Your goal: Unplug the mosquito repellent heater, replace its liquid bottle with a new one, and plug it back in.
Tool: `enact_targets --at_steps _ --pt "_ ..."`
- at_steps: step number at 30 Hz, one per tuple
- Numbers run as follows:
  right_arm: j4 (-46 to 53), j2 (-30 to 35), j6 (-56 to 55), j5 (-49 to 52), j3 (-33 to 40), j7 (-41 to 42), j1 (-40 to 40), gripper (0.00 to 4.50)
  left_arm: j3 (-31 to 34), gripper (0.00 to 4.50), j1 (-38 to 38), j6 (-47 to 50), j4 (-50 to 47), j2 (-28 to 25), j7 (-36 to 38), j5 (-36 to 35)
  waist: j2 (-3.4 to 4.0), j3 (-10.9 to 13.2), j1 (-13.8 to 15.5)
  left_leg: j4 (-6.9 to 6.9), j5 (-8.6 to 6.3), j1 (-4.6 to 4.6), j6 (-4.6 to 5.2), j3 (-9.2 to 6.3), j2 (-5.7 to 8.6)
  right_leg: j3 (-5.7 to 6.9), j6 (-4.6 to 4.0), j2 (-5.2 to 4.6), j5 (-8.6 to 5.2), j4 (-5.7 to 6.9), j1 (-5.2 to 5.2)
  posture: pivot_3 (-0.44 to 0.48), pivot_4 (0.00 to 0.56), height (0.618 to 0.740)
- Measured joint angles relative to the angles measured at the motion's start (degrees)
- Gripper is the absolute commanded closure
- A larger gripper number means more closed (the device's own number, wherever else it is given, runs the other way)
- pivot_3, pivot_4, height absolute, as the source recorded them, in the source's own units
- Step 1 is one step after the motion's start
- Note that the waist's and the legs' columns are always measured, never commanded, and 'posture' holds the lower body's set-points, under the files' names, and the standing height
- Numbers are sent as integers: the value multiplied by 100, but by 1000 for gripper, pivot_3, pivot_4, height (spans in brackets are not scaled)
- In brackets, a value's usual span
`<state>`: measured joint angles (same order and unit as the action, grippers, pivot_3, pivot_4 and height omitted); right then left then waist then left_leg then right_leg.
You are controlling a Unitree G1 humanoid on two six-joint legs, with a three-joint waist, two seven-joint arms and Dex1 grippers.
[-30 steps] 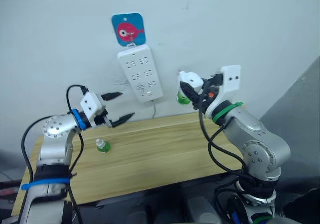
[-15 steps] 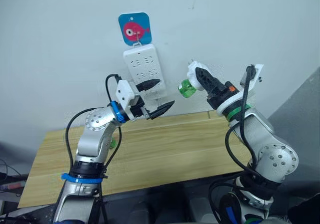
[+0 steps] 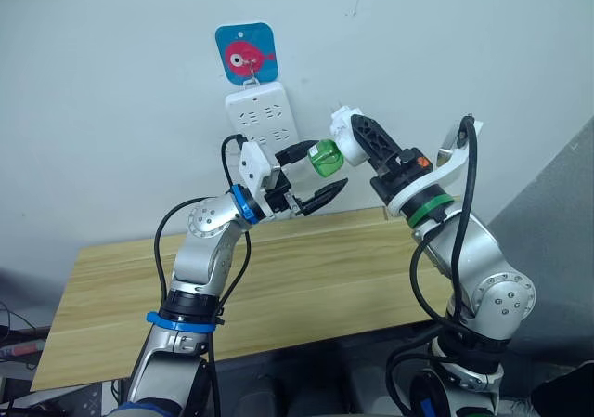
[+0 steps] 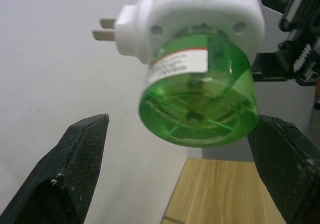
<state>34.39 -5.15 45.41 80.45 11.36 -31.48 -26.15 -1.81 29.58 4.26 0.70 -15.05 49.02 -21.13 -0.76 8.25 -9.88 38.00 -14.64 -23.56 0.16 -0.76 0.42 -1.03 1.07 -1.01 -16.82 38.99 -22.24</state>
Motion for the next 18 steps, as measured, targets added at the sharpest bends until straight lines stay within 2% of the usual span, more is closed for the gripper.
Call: enact_targets --at_steps 5,17,18 --pt "-45 287 -281 103 -174 -24 31 1580 -1 0 -84 175 -212 -144 40 -150 0 0 4 -1 0 0 0 0 -1 -2 1 3 -1 0 0 -225 150 740" --pt "-53 672 -699 239 -537 -121 115 1580 -6 0 -64 301 -453 -47 -78 -307 0 1 27 0 0 -1 0 2 0 -8 4 4 -2 -3 0 -228 152 740" --pt "-53 692 -733 241 -572 -132 121 1580 -6 183 -61 302 -453 -44 -81 -324 0 1 28 0 0 -1 0 2 0 -8 4 5 -3 -3 0 -228 152 740"
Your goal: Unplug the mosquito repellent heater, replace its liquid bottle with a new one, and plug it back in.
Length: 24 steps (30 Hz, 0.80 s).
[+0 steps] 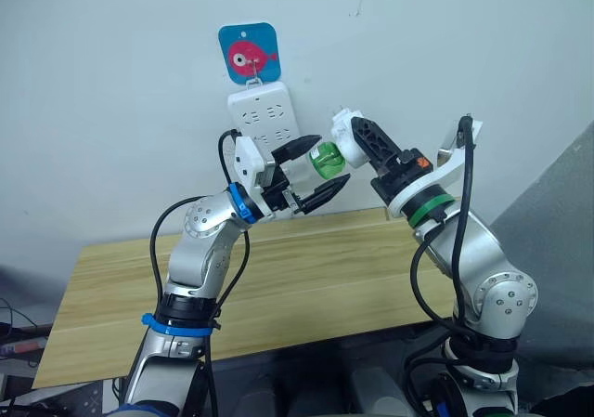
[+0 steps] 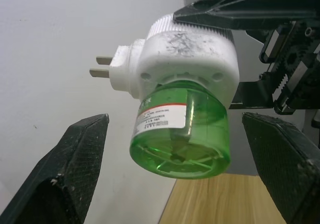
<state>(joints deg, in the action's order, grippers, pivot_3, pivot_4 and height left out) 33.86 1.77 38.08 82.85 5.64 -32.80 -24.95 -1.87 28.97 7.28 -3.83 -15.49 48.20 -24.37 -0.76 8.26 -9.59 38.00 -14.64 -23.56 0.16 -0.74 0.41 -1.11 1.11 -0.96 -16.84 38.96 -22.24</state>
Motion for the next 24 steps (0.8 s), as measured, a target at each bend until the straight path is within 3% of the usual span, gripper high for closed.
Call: enact_targets --at_steps 2,7,19,24 --pt "0 42 -27 6 -40 -38 1 1580 0 587 25 8 0 1 2 -41 0 0 2 0 0 0 0 -1 0 0 0 1 0 0 0 -228 153 740" --pt "0 78 -151 56 -128 -161 -10 1580 -16 2163 31 13 0 -50 114 -46 0 1 4 0 0 0 0 0 0 -2 1 2 -1 0 0 -228 153 740" --pt "-26 262 -290 180 -259 -190 -29 1580 -26 2224 52 -2 13 -48 120 -23 0 3 9 0 0 -1 0 0 0 -5 2 3 -2 -1 0 -226 150 740" --pt "15 488 -338 180 -256 82 223 0 -29 2224 91 -1 107 -107 113 25 -1 3 16 -1 0 -2 0 -1 0 -5 4 3 -3 -3 0 -225 149 740"
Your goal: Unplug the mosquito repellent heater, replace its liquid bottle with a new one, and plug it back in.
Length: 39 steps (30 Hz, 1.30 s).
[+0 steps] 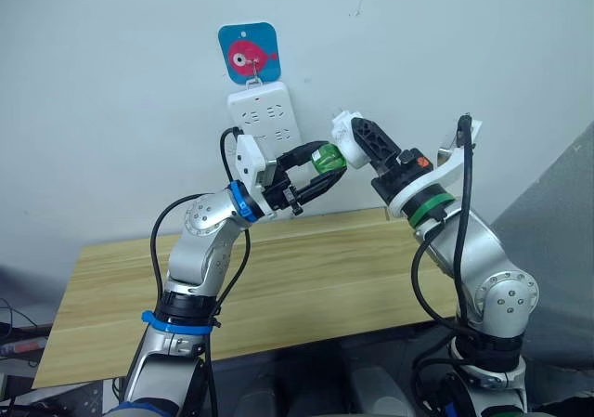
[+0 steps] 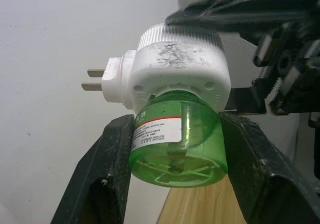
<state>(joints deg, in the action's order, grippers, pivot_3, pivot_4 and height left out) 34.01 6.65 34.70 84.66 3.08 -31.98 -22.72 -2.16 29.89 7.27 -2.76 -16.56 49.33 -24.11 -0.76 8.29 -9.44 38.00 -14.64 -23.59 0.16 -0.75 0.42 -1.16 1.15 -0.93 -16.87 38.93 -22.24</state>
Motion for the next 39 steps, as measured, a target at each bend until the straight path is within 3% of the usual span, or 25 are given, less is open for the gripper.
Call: enact_targets --at_steps 7,12,16,20,27,39 --pt "27 1055 80 577 422 546 415 0 -10 2224 -1 -20 55 -377 388 25 0 32 9 1 0 -2 0 1 0 -1 0 1 0 -1 0 -227 153 740" --pt "-367 2636 782 1668 896 1492 856 0 -239 2224 -103 -173 88 -973 1331 32 -1 66 15 0 0 -2 1 4 0 -3 -1 3 -1 -4 0 -223 153 740" --pt "-926 3678 1494 2285 866 2162 761 0 -483 2224 -104 -583 231 -1164 1916 207 -2 87 28 0 2 0 4 11 -1 -10 -1 8 -2 -3 0 -214 160 740" --pt "-1346 4474 2376 2667 344 2657 391 0 -504 2224 -77 -930 415 -1191 2132 359 -18 107 58 0 2 -1 4 11 -7 -12 0 14 -2 -5 -1 -212 162 740" --pt "-1928 4404 2987 2689 -300 3438 -198 0 -586 2224 -75 -1299 490 -1191 2384 422 -28 120 171 6 1 -8 4 10 -7 -11 0 11 -1 -6 -3 -201 168 740" --pt "-2432 4132 3214 2555 -671 3813 -549 0 -645 2224 -122 -1413 440 -1199 2504 412 -26 125 231 7 2 -16 4 -1 -8 1 -1 9 -1 -6 -6 -188 168 740"
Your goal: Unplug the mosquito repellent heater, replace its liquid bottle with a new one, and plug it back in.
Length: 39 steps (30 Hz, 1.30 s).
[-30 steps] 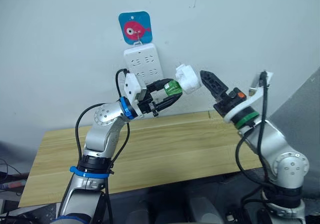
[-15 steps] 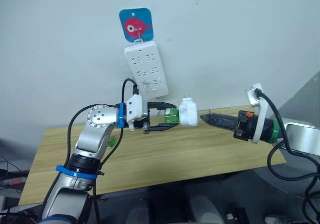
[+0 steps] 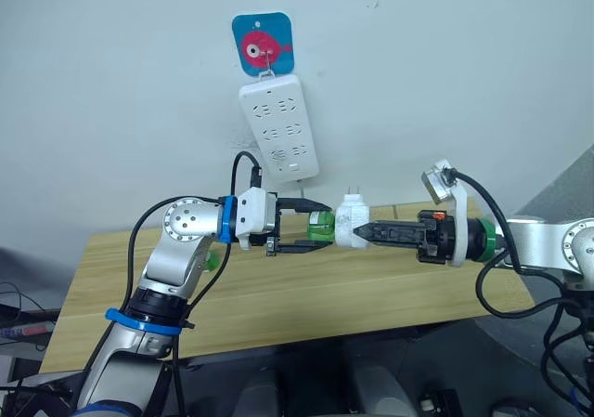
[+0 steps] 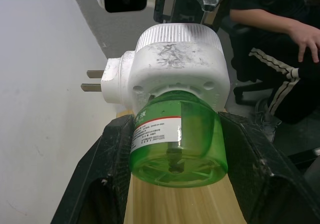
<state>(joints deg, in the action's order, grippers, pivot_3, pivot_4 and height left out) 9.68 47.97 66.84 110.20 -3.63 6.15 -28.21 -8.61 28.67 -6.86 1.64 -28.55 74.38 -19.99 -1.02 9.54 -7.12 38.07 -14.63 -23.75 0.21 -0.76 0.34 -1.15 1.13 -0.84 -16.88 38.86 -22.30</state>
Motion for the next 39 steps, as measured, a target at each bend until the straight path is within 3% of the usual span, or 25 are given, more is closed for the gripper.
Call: enact_targets --at_steps 6,9,12,18,20,24,26,29,30,33,37,39 --pt "-53 -251 3 -111 -31 9 -30 0 -6 2224 -100 -9 -94 4 2 -1 1 1 48 0 0 0 0 -1 0 2 0 -1 0 1 0 -188 169 740" --pt "-89 -357 3 -133 -89 3 -34 568 -7 2224 -100 -51 -124 8 4 -4 1 1 73 2 0 -1 0 -2 0 3 0 -2 0 1 0 -187 169 740" --pt "-120 -385 22 -192 -111 -1 -34 1476 -4 2225 -101 -133 -149 18 0 8 1 2 82 2 0 -2 0 -2 1 3 0 -4 0 -1 0 -187 169 740" --pt "-127 -396 56 -247 -111 7 -46 1465 -5 2225 -113 -58 -165 25 -4 36 2 2 83 2 0 -2 0 -4 1 6 0 -4 0 0 0 -177 170 740" --pt "-127 -420 115 -335 -116 30 -47 1465 -57 2225 -116 603 -309 -82 -1 -117 2 2 83 1 0 -2 0 -4 1 7 0 -3 0 1 0 -173 169 740" --pt "-7 -473 321 -669 -317 296 -46 1465 -393 2225 199 3149 -593 -750 296 -1003 -1 32 72 2 1 -2 0 -12 0 14 1 1 -1 5 -1 -173 168 740" --pt "165 -511 382 -857 -394 475 -45 1465 -524 2225 436 3975 -558 -995 570 -1304 5 43 71 2 1 -1 0 -11 1 14 2 2 -2 4 -2 -174 167 740" --pt "271 -513 364 -1034 -394 638 -53 1465 -602 2225 707 4317 -366 -1034 783 -1386 -4 54 86 2 1 -2 0 -11 1 16 2 1 -1 0 -1 -174 166 740" --pt "269 -513 353 -1065 -376 660 -52 1465 -603 2225 757 4311 -277 -989 779 -1381 -7 58 90 2 0 -2 0 -10 1 14 1 -1 -1 0 -1 -174 166 740" --pt "246 -487 308 -1123 -259 665 -45 1465 -553 1272 821 3888 13 -762 726 -1265 -10 65 103 2 0 -4 0 -9 2 14 0 -4 0 -1 -2 -176 163 740" --pt "165 -458 216 -1043 -188 588 70 1465 -409 39 653 1888 274 -549 624 -570 -12 68 106 0 0 -4 0 -6 0 11 -2 -7 1 -1 -4 -179 162 740" --pt "157 -435 208 -856 -123 583 105 1465 -226 7 357 841 460 -483 584 -246 -7 69 101 -2 0 -1 0 -2 0 8 -2 -8 1 1 -5 -178 162 740"
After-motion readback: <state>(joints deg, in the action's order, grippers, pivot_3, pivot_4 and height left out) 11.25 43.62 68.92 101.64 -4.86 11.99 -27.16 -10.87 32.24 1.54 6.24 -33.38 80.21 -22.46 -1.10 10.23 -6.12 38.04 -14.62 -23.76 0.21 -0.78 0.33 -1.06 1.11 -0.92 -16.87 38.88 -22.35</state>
